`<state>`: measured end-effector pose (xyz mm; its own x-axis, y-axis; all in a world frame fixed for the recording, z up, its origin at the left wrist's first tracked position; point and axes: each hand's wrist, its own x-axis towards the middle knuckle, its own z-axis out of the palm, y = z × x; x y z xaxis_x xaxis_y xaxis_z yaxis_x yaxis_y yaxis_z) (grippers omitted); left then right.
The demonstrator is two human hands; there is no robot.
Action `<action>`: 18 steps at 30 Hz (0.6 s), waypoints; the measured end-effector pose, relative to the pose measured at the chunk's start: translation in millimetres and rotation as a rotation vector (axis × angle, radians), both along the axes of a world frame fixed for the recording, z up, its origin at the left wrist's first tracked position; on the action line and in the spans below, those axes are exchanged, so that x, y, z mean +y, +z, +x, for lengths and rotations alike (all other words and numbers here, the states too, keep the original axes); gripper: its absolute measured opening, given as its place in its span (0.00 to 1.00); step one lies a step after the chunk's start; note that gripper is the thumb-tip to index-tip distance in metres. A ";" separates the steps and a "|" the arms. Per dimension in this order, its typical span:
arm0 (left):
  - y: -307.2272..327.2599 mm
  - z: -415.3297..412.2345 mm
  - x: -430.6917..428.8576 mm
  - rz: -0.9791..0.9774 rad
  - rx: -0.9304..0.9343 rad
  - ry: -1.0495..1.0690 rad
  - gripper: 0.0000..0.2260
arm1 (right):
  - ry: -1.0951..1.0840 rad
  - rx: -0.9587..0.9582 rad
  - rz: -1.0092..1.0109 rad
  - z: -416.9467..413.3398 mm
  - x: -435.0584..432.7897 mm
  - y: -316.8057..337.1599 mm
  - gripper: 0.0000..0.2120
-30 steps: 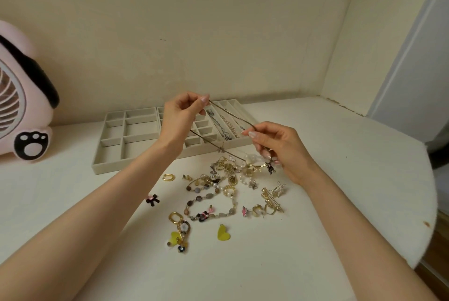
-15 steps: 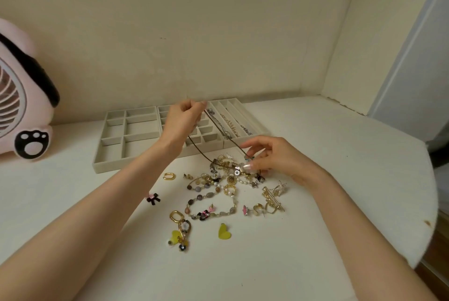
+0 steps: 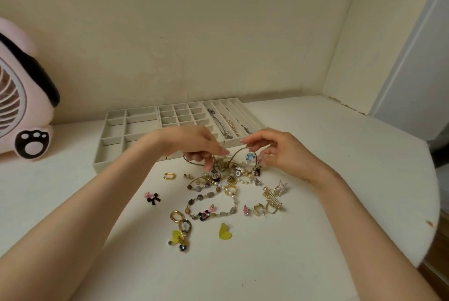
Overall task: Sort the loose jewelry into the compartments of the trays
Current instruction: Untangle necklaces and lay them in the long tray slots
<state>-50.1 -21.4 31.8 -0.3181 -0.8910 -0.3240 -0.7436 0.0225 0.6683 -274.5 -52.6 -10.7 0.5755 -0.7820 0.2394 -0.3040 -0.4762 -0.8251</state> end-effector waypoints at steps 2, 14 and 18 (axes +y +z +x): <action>1.5 0.1 1.8 0.042 -0.131 -0.023 0.17 | -0.040 0.015 -0.069 1.0 -0.8 -1.9 0.30; 6.3 -13.0 10.2 -0.103 -0.598 -0.072 0.07 | -0.363 0.133 -0.542 8.5 -7.2 -9.5 0.12; 4.9 -16.4 11.8 -0.186 -0.689 -0.057 0.08 | -0.458 0.101 -0.487 8.3 -5.0 -6.7 0.10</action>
<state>-66.5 -9.6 36.7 -0.1437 -0.9391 -0.3120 -0.9895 0.1419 0.0287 -266.3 -57.5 -17.3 0.2494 -0.7688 0.5888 -0.6285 -0.5911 -0.5056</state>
